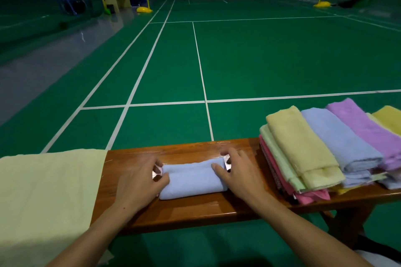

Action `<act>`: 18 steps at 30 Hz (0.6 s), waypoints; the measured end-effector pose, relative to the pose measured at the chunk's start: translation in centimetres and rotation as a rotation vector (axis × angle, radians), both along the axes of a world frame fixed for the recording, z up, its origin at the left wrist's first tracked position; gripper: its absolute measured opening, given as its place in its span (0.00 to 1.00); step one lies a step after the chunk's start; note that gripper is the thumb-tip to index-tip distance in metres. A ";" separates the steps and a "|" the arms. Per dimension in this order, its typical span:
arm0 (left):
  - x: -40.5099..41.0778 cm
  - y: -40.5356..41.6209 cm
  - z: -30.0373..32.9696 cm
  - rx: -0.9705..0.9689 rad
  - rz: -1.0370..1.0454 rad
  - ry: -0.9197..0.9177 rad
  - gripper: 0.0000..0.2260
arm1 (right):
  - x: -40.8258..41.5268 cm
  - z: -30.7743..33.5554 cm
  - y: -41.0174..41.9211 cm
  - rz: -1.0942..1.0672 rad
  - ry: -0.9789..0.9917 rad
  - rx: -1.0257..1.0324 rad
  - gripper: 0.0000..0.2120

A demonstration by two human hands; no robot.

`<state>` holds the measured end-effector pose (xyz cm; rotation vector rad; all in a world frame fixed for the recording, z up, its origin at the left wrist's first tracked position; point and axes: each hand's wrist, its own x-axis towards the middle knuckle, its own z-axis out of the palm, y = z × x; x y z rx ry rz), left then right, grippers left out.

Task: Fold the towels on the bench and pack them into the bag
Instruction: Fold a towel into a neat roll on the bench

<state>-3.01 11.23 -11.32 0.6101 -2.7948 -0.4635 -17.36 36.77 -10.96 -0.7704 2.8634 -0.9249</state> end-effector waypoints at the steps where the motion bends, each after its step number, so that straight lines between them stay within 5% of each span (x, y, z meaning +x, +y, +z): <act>1: 0.1 0.1 0.0 -0.074 -0.041 0.071 0.11 | 0.1 0.4 0.0 0.005 0.112 0.029 0.19; 5: -0.2 2.1 -0.2 -0.233 -0.293 0.138 0.20 | 1.5 0.6 -1.2 0.307 0.438 0.059 0.21; 8: -0.3 3.8 -1.3 -0.295 -0.341 -0.005 0.24 | 3.1 -1.0 -1.9 0.495 0.381 0.264 0.27; 11: 0.0 3.4 -1.8 -0.275 -0.296 -0.135 0.29 | 2.5 -1.3 -1.1 0.466 0.250 0.345 0.35; 18: 0.4 1.8 -0.9 -0.126 -0.187 -0.151 0.31 | 1.9 0.2 -0.5 0.377 0.189 0.351 0.24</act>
